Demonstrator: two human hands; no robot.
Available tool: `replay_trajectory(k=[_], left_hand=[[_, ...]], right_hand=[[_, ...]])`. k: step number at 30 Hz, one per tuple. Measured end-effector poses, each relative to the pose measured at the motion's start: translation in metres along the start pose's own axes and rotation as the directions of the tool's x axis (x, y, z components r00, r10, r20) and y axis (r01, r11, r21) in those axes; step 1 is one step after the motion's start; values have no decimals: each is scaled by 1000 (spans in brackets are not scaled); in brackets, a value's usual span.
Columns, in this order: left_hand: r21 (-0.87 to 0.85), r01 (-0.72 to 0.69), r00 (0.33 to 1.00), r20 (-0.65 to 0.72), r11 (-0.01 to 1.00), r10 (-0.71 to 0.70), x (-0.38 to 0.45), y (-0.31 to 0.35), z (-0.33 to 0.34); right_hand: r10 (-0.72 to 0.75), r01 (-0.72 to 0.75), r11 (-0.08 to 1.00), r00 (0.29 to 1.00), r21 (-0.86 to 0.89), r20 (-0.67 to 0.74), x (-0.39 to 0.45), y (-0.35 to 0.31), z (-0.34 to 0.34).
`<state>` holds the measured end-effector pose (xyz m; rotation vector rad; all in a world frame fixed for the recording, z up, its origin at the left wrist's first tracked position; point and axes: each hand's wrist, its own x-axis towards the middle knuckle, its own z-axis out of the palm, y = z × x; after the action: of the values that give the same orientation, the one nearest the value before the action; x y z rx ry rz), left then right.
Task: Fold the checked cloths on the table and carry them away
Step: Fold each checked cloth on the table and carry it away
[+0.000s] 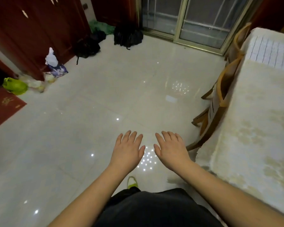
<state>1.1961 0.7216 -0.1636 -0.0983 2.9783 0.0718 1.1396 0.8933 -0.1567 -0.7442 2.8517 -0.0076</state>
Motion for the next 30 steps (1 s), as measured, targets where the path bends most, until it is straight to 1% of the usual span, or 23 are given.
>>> replay_trajectory(k=[3, 5, 9, 12, 14, 18, 21, 26, 30], left_hand=[[16, -73, 997, -35, 997, 74, 38, -28, -10], [24, -115, 993, -12, 993, 116, 65, -42, -17], [11, -206, 978, -26, 978, 207, 120, -49, -28], [-4, -265, 963, -48, 964, 264, 166, -41, -35], [1, -303, 952, -45, 953, 302, 197, -33, -38], [18, -354, 935, 16, 935, 353, 261, -16, -43], [37, -385, 923, 33, 922, 384, 307, -4, -52], [105, -424, 905, 33, 899, 423, 376, 22, -78], [97, -419, 908, 59, 903, 415, 426, 39, -89]], right_hand=[[40, -40, 999, 999, 6, 21, 35, -8, -12], [76, -78, 997, 996, 27, 47, 56, -10, -20], [148, -154, 985, 986, 75, 78, 93, -4, -33], [182, -191, 977, 979, 92, 89, 122, 12, -38], [225, -231, 968, 972, 95, 70, 140, 26, -40], [292, -298, 947, 954, 121, 65, 180, 63, -37], [336, -341, 926, 940, 163, 56, 214, 94, -42], [343, -344, 916, 938, 207, 42, 269, 144, -60], [363, -367, 908, 930, 203, 57, 303, 176, -76]])
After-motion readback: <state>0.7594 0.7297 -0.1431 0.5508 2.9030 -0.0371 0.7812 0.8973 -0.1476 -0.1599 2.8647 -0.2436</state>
